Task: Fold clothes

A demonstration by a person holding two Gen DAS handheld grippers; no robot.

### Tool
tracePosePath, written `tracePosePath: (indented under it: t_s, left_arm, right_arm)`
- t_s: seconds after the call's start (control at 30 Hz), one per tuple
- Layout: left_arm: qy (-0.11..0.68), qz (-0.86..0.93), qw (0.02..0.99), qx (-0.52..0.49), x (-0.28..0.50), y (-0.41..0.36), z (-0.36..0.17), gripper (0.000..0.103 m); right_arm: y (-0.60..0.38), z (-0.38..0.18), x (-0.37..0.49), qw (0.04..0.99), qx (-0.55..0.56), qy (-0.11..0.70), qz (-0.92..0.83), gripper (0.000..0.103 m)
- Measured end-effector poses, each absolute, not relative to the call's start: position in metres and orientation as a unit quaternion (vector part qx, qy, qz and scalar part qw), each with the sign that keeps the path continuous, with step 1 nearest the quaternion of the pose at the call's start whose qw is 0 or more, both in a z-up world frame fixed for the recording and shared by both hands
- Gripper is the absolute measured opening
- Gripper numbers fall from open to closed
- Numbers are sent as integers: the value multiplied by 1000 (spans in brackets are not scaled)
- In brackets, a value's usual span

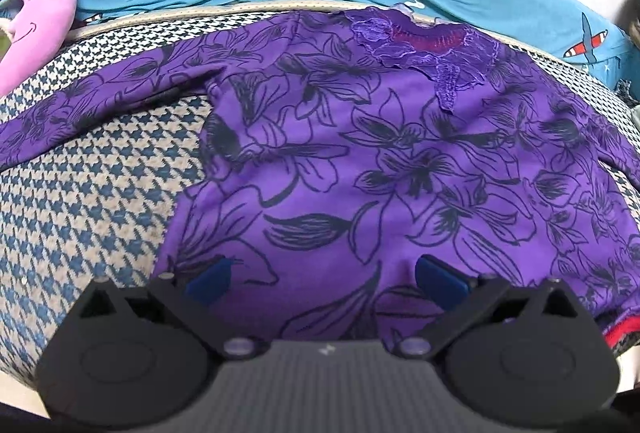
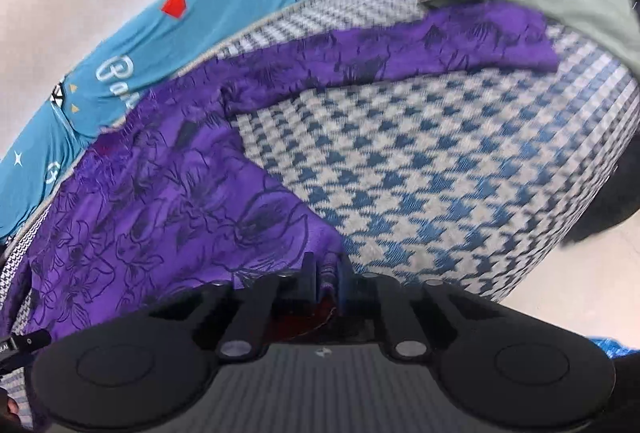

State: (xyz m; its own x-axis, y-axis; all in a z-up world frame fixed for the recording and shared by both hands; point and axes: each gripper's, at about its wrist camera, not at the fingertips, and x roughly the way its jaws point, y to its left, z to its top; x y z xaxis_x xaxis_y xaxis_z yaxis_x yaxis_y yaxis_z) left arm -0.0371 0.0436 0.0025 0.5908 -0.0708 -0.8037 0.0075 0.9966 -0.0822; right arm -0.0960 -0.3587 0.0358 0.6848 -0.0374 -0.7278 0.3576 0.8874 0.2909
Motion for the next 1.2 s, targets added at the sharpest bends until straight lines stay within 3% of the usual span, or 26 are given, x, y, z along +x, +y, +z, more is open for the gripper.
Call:
tracePosePath:
  t_s: [0.43, 0.53, 0.7, 0.97, 1.2]
  left_arm:
    - [452, 10, 890, -56, -37, 67, 3, 103]
    - [444, 20, 894, -63, -39, 75, 6, 103]
    - [441, 25, 895, -68, -40, 83, 6, 103]
    - [436, -16, 899, -39, -50, 70, 7, 103]
    - [434, -38, 899, -29, -54, 63, 7, 103]
  right_arm:
    - [-336, 53, -133, 904, 151, 342, -209, 6]
    - [-333, 60, -139, 914, 142, 317, -210, 12]
    - [-316, 61, -136, 935, 132, 309, -111, 15]
    - [-287, 46, -123, 918, 163, 361, 20, 15]
    - [-242, 49, -127, 922, 81, 358, 123, 22]
